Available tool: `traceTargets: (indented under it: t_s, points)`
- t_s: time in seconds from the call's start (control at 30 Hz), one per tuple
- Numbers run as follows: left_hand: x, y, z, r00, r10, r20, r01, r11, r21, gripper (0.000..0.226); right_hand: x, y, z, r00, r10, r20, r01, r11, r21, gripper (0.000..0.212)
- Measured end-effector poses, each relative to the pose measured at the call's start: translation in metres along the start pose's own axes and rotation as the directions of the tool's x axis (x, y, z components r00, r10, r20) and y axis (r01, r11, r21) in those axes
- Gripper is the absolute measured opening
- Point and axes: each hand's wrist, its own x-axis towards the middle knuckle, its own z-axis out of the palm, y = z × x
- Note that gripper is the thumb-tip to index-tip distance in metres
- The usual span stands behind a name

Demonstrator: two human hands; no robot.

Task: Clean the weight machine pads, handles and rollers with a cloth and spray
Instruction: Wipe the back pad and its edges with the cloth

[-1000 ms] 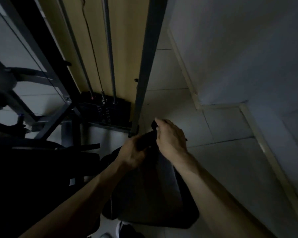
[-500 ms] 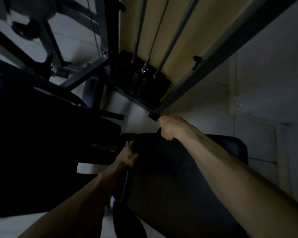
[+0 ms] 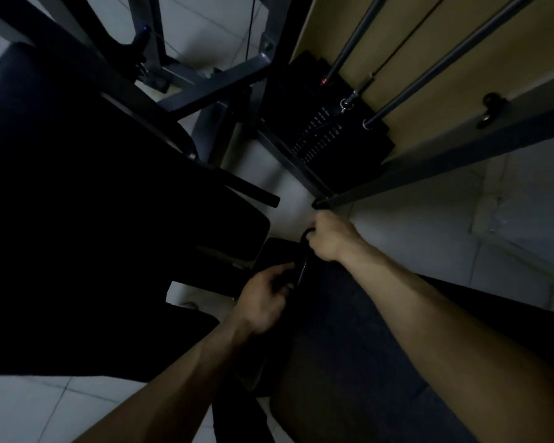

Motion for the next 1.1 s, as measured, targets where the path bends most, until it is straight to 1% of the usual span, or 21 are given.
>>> traceTargets:
  t_s: [0.03,0.07,0.1,0.13,0.17,0.2,0.27,0.37,0.47,0.5,0.57,0.6,0.63,0.67,0.73,0.8,0.9,0.97,1.0,1.07,1.1]
  points:
    - [0.003,-0.004,-0.001,0.999,-0.021,-0.03,0.021,1.0,0.007,0.05,-0.004,0.004,-0.004,0.997,0.005,-0.083,0.004,0.994,0.108,0.031]
    - [0.006,-0.009,-0.002,0.998,-0.046,-0.053,0.047,0.999,0.026,0.052,-0.008,0.007,-0.006,0.99,0.005,-0.139,0.017,0.987,0.157,0.031]
    - [0.011,-0.015,-0.002,0.994,-0.083,-0.064,0.085,0.996,0.026,0.056,-0.012,0.008,-0.006,0.991,-0.018,-0.13,0.037,0.99,0.139,0.031]
    - [0.016,-0.019,-0.004,0.989,-0.138,-0.059,0.138,0.99,0.004,0.064,-0.018,0.007,-0.006,0.997,-0.048,-0.053,0.051,0.998,0.047,0.031]
    - [0.022,-0.023,-0.005,0.979,-0.202,-0.036,0.2,0.979,-0.035,0.073,-0.022,0.004,-0.004,0.996,-0.059,0.068,0.063,0.995,-0.071,0.032]
    - [0.028,-0.029,-0.005,0.963,-0.271,-0.008,0.269,0.96,-0.082,0.084,-0.019,0.002,0.0,0.986,-0.042,0.161,0.069,0.984,-0.165,0.034]
    - [0.035,-0.035,-0.005,0.934,-0.351,0.061,0.357,0.921,-0.154,0.099,-0.008,-0.004,0.0,0.972,0.004,0.235,0.053,0.971,-0.234,0.034]
    - [0.041,-0.046,-0.002,0.923,-0.368,0.115,0.385,0.894,-0.228,0.092,0.022,-0.014,0.007,0.973,0.066,0.221,0.009,0.947,-0.322,0.024]
    - [0.044,-0.057,0.0,0.928,-0.354,0.114,0.371,0.895,-0.246,0.096,0.059,-0.029,0.03,0.977,0.054,0.204,0.019,0.941,-0.338,0.017]
    - [0.044,-0.061,0.001,0.928,-0.35,0.126,0.371,0.895,-0.247,0.1,0.07,-0.035,0.039,0.977,0.051,0.207,0.019,0.947,-0.321,0.021]
    - [0.044,-0.067,0.005,0.931,-0.339,0.134,0.363,0.894,-0.262,0.108,0.09,-0.049,0.057,0.98,0.048,0.193,0.002,0.968,-0.249,0.044]
    - [0.043,-0.068,0.005,0.936,-0.328,0.128,0.351,0.897,-0.27,0.111,0.098,-0.053,0.066,0.983,0.045,0.178,-0.006,0.977,-0.212,0.052]
    - [0.043,-0.07,0.007,0.937,-0.326,0.121,0.347,0.901,-0.259,0.113,0.101,-0.055,0.073,0.985,0.032,0.17,0.0,0.983,-0.185,0.054]
    - [0.042,-0.07,0.006,0.939,-0.328,0.109,0.345,0.905,-0.249,0.113,0.102,-0.056,0.076,0.987,0.001,0.16,0.026,0.986,-0.166,0.053]
    - [0.038,-0.07,0.008,0.942,-0.321,0.1,0.336,0.914,-0.228,0.114,0.091,-0.051,0.072,0.983,-0.091,0.158,0.115,0.983,-0.147,0.043]
    - [0.034,-0.068,0.008,0.95,-0.298,0.088,0.311,0.92,-0.24,0.113,0.07,-0.041,0.06,0.965,-0.196,0.176,0.229,0.954,-0.194,0.032]
    - [0.035,-0.072,0.001,0.95,-0.293,0.106,0.311,0.913,-0.264,0.108,0.037,-0.028,0.05,0.913,-0.285,0.291,0.379,0.858,-0.348,0.038]
    - [0.034,-0.079,-0.005,0.955,-0.261,0.14,0.292,0.91,-0.293,0.089,0.035,-0.02,0.056,0.89,-0.337,0.308,0.446,0.788,-0.425,0.044]
    - [0.031,-0.083,-0.006,0.959,-0.238,0.155,0.276,0.905,-0.323,0.08,0.038,-0.018,0.059,0.892,-0.337,0.301,0.444,0.777,-0.447,0.047]
    - [0.026,-0.098,-0.005,0.965,-0.202,0.169,0.249,0.91,-0.331,0.066,0.048,-0.02,0.068,0.923,-0.302,0.237,0.379,0.818,-0.432,0.052]
    - [0.024,-0.104,-0.002,0.966,-0.202,0.164,0.244,0.922,-0.302,0.063,0.051,-0.022,0.073,0.935,-0.299,0.19,0.353,0.829,-0.433,0.052]
